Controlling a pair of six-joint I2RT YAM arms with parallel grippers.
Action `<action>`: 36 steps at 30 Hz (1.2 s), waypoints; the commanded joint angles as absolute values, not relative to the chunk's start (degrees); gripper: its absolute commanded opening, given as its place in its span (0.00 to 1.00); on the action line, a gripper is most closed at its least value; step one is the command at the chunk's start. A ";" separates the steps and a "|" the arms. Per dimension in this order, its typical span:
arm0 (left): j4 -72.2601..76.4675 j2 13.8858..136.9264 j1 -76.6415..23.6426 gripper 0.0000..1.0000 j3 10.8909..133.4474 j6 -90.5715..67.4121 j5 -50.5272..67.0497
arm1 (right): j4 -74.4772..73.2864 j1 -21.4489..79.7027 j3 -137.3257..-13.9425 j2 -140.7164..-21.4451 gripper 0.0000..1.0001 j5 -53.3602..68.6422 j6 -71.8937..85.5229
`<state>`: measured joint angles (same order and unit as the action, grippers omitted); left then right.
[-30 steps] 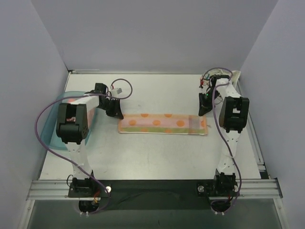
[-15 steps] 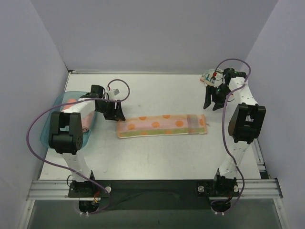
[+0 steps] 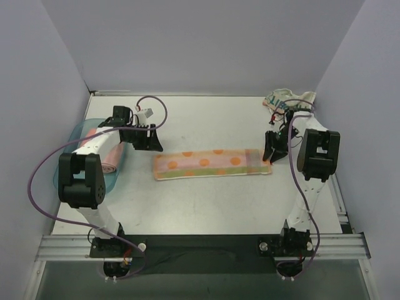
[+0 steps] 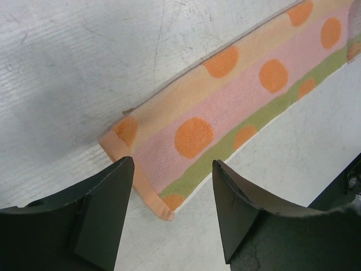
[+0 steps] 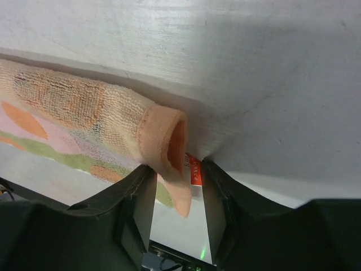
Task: Roll the towels
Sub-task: Fold the towel
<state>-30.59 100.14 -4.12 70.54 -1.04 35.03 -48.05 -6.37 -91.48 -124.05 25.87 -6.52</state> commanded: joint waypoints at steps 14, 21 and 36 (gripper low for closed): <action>-30.32 97.65 -1.58 0.68 71.99 -0.62 39.72 | -51.85 -6.93 -91.75 -120.42 0.00 22.94 -7.55; -30.32 95.27 -5.53 0.68 66.63 2.63 39.90 | -61.07 -9.41 -100.79 -114.88 0.00 22.05 -13.36; -20.65 107.04 -14.33 0.37 69.34 -4.04 40.26 | -63.72 6.67 -109.68 -119.96 0.00 30.76 -4.41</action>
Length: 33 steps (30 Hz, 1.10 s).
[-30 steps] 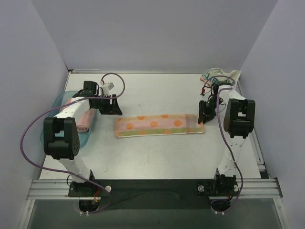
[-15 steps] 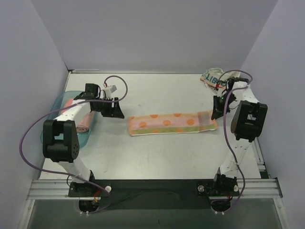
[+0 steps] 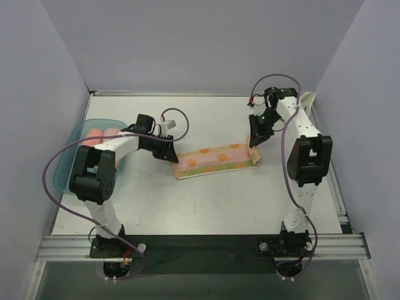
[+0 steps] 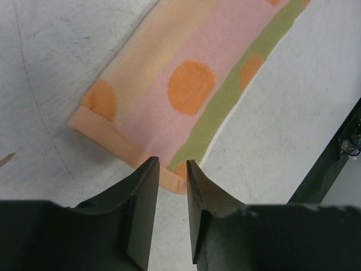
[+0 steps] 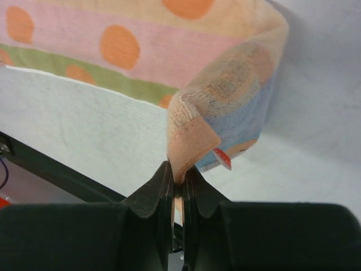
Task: Roll the towels
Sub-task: Fold the towel
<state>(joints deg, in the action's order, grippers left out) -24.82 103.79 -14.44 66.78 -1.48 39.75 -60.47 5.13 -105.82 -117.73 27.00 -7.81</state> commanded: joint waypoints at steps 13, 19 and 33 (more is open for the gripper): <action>-20.30 113.64 -14.33 0.29 68.38 -5.27 40.08 | -60.65 18.28 -117.51 -129.63 0.00 30.85 0.00; -20.30 113.64 -14.24 0.29 68.12 -5.27 39.90 | -59.15 20.83 -118.74 -132.45 0.00 30.94 2.11; -20.57 113.03 -14.24 0.29 67.59 -4.84 40.43 | -58.10 22.33 -121.29 -137.28 0.00 33.04 3.60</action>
<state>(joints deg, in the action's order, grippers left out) -21.98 112.51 -14.37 67.55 -5.76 41.25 -56.34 21.67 -118.65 -136.22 30.98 2.98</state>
